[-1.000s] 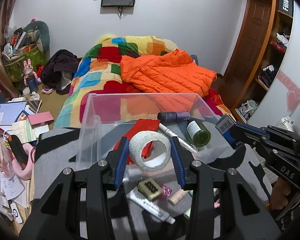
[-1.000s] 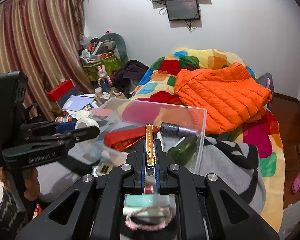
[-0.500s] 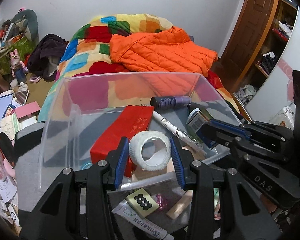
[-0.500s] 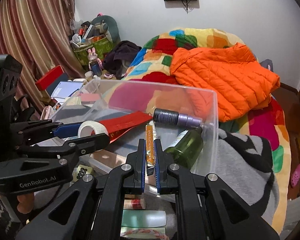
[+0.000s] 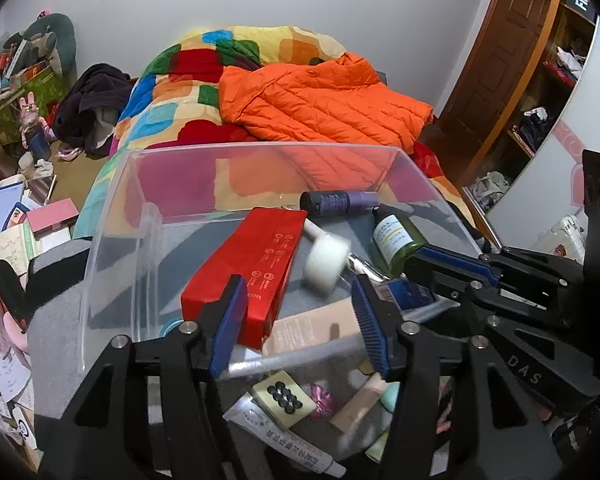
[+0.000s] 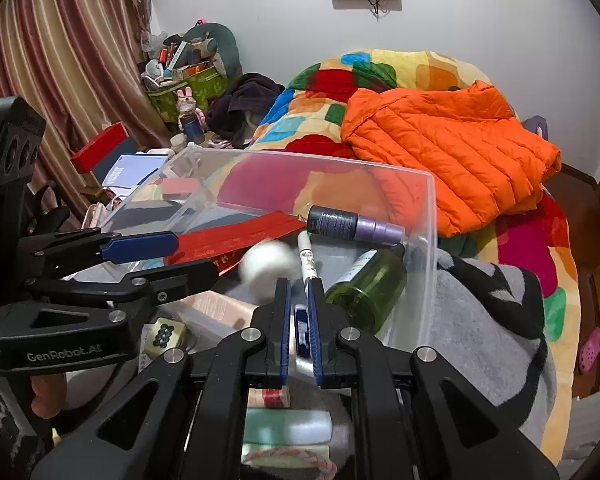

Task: Organize objects
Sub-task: 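Lower the white tape roll and orange stick into the clear box and release both, then grasp the white tube with the left tool while the right tool grasps the rope bracelet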

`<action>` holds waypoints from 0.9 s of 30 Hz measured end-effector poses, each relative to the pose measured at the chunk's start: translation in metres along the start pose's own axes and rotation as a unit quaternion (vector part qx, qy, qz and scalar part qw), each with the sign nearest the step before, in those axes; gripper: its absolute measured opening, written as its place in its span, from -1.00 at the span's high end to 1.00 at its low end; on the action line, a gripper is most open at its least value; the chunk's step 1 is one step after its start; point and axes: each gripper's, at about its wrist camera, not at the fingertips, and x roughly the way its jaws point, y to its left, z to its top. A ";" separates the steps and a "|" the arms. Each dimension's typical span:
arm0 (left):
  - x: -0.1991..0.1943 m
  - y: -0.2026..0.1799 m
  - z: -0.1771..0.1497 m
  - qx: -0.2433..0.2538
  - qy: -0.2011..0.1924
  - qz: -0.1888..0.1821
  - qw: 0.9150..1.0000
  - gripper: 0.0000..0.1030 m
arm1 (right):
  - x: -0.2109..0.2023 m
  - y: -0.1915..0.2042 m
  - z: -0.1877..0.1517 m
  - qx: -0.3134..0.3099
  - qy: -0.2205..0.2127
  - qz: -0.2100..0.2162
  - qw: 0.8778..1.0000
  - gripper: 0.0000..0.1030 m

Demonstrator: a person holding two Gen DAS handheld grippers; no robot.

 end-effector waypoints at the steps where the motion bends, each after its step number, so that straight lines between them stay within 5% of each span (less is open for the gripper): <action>1: -0.004 -0.001 -0.002 0.001 -0.003 0.000 1.000 -0.15 | -0.003 0.000 -0.001 0.001 -0.001 0.003 1.000 0.78; 14: -0.044 -0.007 -0.034 0.018 -0.036 0.045 0.998 -0.35 | -0.059 0.001 -0.025 -0.005 -0.044 -0.013 0.999 0.07; 27: -0.004 -0.001 -0.079 -0.002 0.060 0.048 0.997 -0.36 | -0.053 0.015 -0.076 -0.004 -0.002 -0.019 1.000 -0.41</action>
